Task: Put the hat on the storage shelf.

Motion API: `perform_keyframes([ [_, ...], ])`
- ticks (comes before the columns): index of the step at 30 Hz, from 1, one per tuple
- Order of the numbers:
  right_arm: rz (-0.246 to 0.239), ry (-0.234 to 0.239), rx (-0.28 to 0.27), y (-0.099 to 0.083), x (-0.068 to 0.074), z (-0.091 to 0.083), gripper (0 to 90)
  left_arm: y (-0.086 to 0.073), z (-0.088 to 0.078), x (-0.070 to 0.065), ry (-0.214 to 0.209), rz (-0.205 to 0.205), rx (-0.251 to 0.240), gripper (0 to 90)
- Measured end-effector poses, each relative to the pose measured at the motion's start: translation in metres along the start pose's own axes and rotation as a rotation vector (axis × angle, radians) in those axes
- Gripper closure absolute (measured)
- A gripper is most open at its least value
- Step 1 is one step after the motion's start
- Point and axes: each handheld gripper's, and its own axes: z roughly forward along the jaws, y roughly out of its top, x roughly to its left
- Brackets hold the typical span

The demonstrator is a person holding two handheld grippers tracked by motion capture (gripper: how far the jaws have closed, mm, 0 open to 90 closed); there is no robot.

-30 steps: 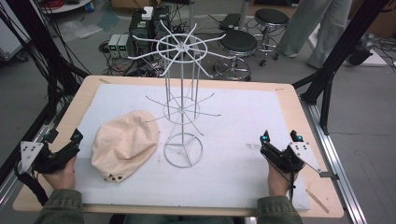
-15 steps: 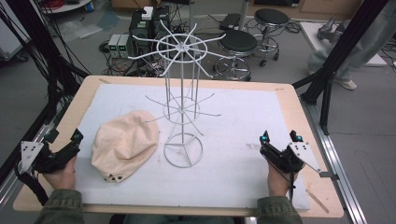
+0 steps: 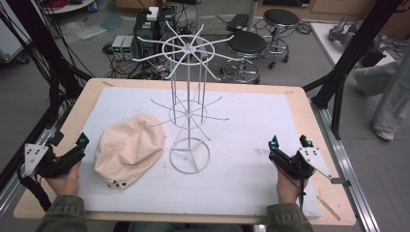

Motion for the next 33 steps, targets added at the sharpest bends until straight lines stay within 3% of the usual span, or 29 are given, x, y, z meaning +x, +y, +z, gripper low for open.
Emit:
perform_keyframes([
  [8,0.0,0.0,-0.001,0.0,0.0,0.0,7.0,0.014,0.002,-0.005,-0.039,0.007,-0.004,18.9],
  [16,-0.002,0.008,0.005,0.0,0.001,0.001,7.0,0.03,0.008,-0.012,-0.085,0.013,0.026,20.9],
  [19,-0.007,0.01,0.004,-0.001,0.001,0.001,7.0,0.036,0.013,-0.015,-0.106,0.04,0.048,20.8],
  [25,-0.01,0.012,0.006,-0.001,0.002,0.001,7.0,0.044,0.024,-0.021,-0.146,0.052,0.087,20.8],
  [33,-0.008,0.015,0.007,-0.001,0.002,0.001,7.0,0.058,0.043,-0.029,-0.206,0.089,0.192,20.8],
])
